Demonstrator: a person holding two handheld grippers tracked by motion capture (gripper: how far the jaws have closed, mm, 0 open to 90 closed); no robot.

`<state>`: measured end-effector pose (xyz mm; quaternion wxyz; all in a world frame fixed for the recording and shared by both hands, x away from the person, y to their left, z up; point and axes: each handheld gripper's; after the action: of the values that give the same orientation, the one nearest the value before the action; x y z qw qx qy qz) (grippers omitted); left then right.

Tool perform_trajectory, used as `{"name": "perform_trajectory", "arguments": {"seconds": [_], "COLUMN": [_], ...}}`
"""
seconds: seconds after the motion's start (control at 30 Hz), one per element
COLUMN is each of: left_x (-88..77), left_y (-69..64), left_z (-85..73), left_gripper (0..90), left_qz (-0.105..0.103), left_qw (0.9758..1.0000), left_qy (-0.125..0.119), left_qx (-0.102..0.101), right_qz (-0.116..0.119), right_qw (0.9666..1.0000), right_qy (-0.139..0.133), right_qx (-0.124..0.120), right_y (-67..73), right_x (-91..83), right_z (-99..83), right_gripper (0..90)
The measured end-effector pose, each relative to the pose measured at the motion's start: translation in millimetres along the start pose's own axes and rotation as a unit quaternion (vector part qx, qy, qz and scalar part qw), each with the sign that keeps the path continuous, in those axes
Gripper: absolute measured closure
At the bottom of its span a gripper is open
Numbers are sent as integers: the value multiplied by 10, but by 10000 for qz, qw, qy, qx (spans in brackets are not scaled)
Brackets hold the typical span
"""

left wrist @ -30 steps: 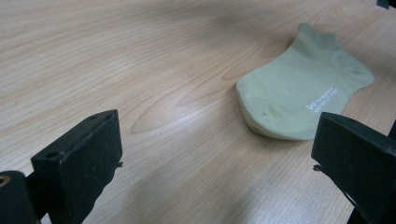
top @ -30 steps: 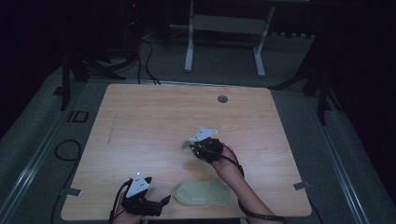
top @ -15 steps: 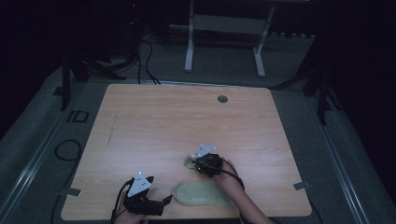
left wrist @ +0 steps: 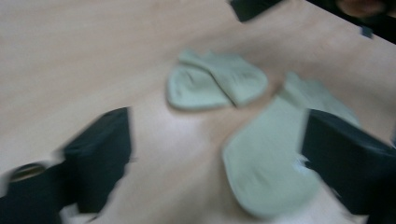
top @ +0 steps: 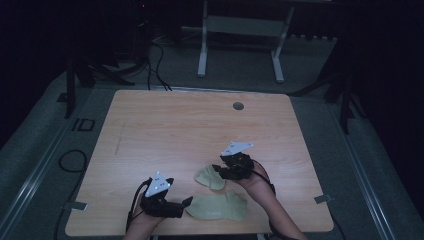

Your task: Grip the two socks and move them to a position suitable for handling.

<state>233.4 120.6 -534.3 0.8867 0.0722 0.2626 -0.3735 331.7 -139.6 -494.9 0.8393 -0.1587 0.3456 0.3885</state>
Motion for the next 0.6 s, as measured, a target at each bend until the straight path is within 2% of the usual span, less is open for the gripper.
{"name": "perform_trajectory", "arguments": {"seconds": [0.1, 0.13, 0.2, 0.27, 0.33, 0.37, 0.5, 0.6], "left_x": [169, 227, 333, 475, 581, 642, 814, 888], "left_y": [108, 143, 218, 306, 372, 403, 455, 464], "left_z": [120, 148, 186, 216, 230, 232, 220, 218], "left_gripper": [167, 223, 254, 336, 351, 397, 482, 502], "left_qz": [-42, -26, -66, -69, -122, -51, -128, -203], "left_qw": [9998, 9996, 9993, 9985, 9974, 9973, 9956, 9947], "left_qy": [189, 259, 362, 531, 695, 718, 911, 982], "left_qx": [80, 61, 26, -72, -149, -160, -166, -213], "right_qz": [-13, -4, 25, 64, 14, 32, 18, 44], "right_qw": [10000, 9999, 9997, 9994, 9991, 9990, 9982, 9974], "right_qy": [87, 155, 232, 337, 427, 452, 607, 718], "right_qx": [-35, -49, -52, -4, -23, -10, 21, -6], "right_y": [-14, -17, -25, -33, -27, -34, -45, -53], "right_x": [-11, 17, 80, 164, 266, 299, 432, 495], "right_z": [-46, -67, -101, -133, -162, -169, -215, -268], "right_gripper": [548, 560, 577, 593, 600, 605, 608, 621]}}
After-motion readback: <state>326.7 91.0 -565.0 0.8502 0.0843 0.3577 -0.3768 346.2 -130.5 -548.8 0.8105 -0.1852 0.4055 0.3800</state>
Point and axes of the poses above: each handheld gripper's, and its own axes: x roughly forward along the jaws, z roughly out of its top, y roughly to its left, and after that the axes turned 5 degrees about x, right-handed
